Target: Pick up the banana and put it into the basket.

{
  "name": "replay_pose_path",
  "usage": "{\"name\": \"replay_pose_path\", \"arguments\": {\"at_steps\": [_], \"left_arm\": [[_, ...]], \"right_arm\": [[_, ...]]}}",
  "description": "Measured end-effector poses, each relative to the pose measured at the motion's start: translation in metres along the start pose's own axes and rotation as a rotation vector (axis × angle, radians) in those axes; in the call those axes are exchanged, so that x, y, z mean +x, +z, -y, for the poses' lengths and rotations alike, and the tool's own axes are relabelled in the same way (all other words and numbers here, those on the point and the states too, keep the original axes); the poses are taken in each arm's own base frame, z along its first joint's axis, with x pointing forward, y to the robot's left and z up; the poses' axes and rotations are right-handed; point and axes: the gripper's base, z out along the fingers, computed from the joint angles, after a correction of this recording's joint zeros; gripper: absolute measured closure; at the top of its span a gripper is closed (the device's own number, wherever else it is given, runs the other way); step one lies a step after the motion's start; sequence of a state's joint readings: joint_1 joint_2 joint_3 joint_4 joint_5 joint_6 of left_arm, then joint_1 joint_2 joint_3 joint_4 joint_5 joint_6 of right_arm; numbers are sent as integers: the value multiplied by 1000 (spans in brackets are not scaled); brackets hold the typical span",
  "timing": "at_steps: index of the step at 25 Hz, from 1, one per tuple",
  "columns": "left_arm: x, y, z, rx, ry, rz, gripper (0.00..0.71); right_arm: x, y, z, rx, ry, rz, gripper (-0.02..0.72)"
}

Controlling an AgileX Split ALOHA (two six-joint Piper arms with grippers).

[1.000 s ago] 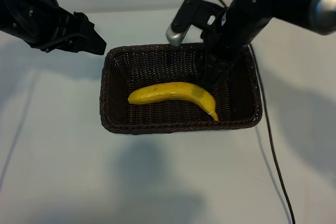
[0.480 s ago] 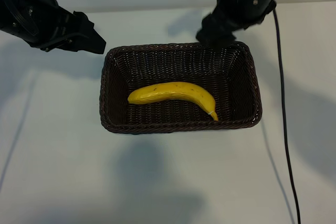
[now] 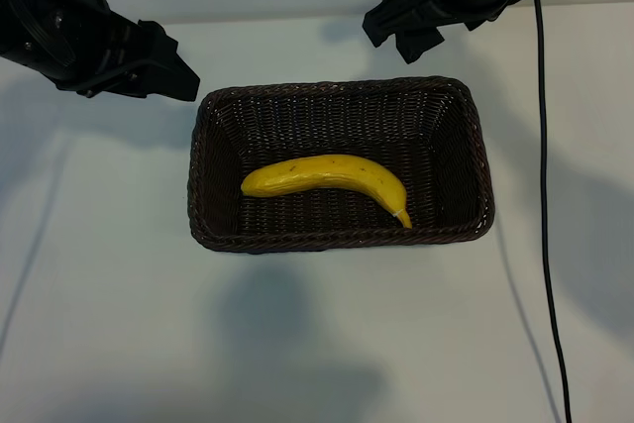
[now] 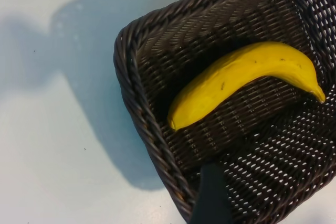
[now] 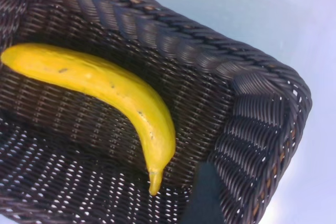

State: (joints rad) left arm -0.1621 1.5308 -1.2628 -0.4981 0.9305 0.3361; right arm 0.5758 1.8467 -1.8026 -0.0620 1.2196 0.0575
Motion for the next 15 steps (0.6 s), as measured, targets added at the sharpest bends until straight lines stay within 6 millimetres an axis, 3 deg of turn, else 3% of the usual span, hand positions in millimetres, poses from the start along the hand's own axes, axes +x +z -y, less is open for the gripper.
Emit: {"name": "replay_pose_path", "arguments": {"at_steps": [6,15], "left_arm": [[0,0,0,-1,0,0,114],[0,0,0,-1,1,0,114]], "right_arm": [[0,1,19,8,55,-4,100],[0,1,17,-37,51,-5,100]]}}
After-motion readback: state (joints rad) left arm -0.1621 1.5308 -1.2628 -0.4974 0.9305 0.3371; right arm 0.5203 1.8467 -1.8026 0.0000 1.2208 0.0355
